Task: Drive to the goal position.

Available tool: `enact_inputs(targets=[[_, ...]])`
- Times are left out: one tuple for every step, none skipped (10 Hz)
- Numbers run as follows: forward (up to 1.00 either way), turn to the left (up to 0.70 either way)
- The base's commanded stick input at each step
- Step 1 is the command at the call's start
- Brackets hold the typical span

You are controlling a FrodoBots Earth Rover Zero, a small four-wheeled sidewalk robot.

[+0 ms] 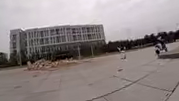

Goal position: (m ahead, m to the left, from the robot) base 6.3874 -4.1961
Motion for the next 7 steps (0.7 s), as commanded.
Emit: enact_inputs(targets=[[0.85,-0.10],[0.85,-0.29],[0.85,-0.34],[0.85,-0.34],[0.85,-0.34],[0.85,-0.34],[0.85,-0.24]])
